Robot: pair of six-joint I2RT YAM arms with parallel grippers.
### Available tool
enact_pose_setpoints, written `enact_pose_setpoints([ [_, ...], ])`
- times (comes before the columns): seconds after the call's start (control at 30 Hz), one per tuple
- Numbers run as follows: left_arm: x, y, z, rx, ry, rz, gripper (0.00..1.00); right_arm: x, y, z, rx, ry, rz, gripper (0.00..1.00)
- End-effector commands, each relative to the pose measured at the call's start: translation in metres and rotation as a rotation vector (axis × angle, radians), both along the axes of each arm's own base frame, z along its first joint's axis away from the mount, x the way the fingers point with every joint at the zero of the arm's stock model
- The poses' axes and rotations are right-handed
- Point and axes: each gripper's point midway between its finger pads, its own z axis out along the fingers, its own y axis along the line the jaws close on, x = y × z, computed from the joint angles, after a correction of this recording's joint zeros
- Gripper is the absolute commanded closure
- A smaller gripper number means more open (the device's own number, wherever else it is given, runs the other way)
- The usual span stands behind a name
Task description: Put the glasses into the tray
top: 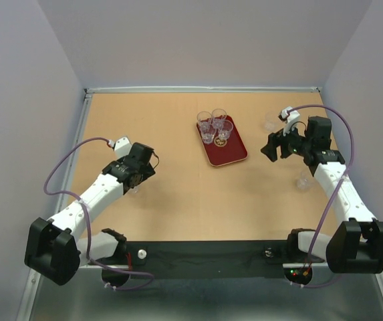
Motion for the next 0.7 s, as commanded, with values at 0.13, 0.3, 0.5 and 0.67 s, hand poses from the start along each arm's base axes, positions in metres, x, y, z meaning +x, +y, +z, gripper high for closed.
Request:
enact_pose_setpoints([
  [0.13, 0.015, 0.007, 0.002, 0.054, -0.005, 0.067, 0.29, 0.005, -0.006, 0.016, 0.009, -0.064, -0.024, 0.22],
  [0.3, 0.019, 0.008, -0.004, 0.046, 0.023, 0.06, 0.37, 0.005, -0.007, 0.017, 0.01, -0.067, -0.03, 0.22],
  [0.5, 0.02, 0.013, -0.015, 0.041, 0.054, 0.061, 0.5, 0.004, -0.01, 0.023, 0.014, -0.082, -0.041, 0.22],
  [0.67, 0.02, 0.014, -0.021, 0.025, 0.067, 0.047, 0.59, 0.003, -0.011, 0.027, 0.019, -0.09, -0.045, 0.22],
])
